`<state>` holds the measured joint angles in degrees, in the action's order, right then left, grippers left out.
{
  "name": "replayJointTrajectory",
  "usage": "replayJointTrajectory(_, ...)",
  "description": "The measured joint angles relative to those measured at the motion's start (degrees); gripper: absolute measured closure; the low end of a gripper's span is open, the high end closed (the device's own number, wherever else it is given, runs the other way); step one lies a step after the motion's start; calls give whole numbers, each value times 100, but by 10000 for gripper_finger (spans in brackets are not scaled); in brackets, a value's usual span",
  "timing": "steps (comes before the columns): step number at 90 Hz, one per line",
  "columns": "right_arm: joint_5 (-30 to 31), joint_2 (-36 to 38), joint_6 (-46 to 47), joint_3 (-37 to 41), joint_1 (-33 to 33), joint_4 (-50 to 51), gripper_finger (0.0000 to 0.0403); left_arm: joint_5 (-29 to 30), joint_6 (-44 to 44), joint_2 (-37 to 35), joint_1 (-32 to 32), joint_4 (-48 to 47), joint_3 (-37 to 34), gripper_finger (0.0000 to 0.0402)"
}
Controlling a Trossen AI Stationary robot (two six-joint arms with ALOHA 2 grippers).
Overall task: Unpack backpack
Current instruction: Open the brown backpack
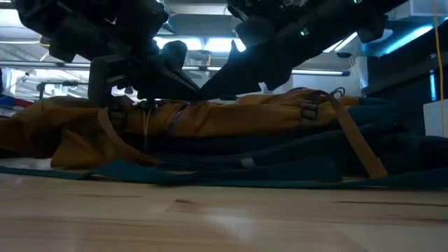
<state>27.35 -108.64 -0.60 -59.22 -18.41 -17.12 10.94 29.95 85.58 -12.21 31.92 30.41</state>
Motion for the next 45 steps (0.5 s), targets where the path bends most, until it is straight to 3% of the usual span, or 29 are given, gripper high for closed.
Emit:
replayJointTrajectory(30, 55, 0, -15, 0, 9, -20, 385, -28, 2, -2, -4, -11, 0, 401)
replayJointTrajectory(45, 122, 0, -132, 0, 9, -15, 395, -26, -69, -2, -4, -8, 0, 401)
